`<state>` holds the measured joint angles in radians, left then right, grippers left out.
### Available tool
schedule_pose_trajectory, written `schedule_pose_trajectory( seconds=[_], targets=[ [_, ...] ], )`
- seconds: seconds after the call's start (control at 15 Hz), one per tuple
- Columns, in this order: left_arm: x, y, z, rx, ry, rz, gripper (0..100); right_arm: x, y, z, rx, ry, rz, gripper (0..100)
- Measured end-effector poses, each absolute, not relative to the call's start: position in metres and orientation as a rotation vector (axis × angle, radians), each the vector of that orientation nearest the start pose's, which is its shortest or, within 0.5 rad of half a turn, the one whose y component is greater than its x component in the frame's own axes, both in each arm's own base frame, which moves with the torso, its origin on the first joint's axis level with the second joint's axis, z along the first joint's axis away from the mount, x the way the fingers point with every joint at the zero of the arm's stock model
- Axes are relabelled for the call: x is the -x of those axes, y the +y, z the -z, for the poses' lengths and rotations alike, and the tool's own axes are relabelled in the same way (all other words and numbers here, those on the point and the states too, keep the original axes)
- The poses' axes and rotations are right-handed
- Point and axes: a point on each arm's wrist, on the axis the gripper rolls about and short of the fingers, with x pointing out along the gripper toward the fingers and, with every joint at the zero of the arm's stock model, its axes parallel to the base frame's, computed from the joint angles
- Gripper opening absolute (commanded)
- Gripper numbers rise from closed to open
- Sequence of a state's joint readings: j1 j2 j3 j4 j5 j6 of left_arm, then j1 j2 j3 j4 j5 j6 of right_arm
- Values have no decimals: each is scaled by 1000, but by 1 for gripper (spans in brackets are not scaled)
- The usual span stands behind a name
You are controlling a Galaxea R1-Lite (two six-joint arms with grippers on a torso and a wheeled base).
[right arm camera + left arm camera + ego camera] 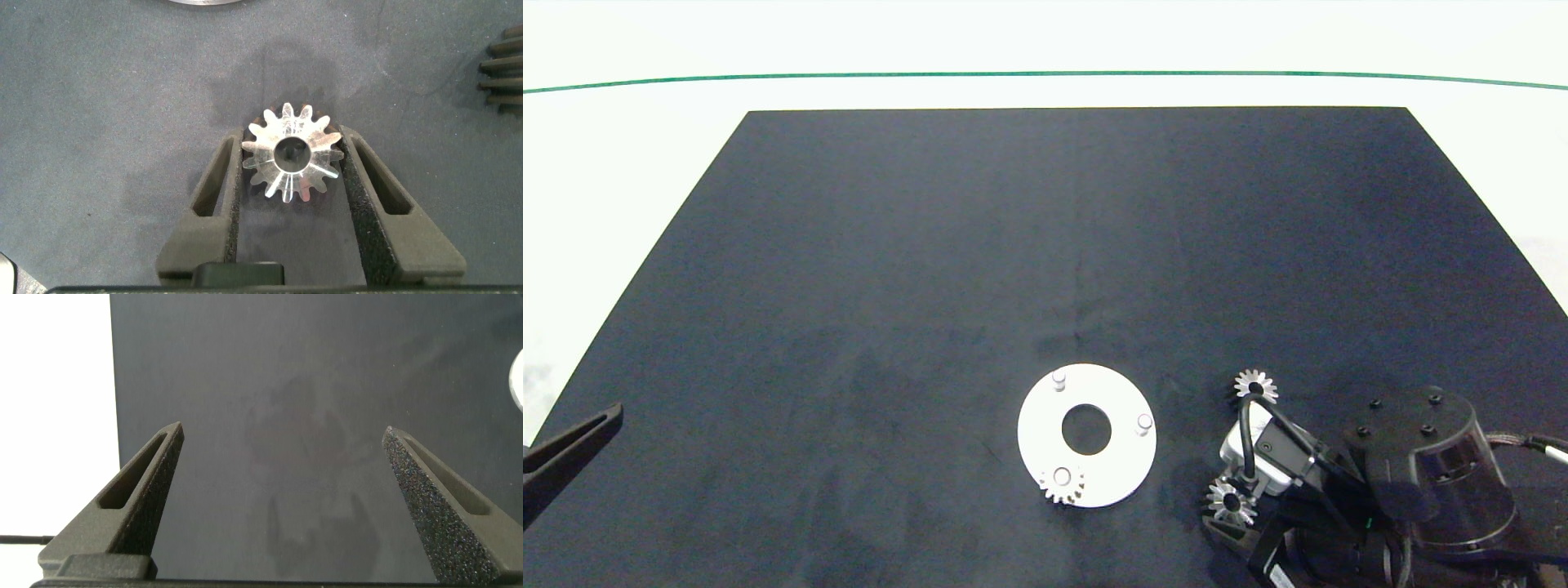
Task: Install three planetary gears onto the carrier pins
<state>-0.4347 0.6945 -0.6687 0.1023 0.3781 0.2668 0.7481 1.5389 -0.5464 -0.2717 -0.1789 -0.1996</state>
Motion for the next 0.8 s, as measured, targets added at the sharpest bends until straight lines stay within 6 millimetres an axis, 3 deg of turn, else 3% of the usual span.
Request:
schedule_pose_trajectory(
  seconds=[0.8],
  targets=[
    [-44, -11, -251, -316, 104, 72, 100, -171, 148, -127, 511, 605, -598, 10]
  ],
)
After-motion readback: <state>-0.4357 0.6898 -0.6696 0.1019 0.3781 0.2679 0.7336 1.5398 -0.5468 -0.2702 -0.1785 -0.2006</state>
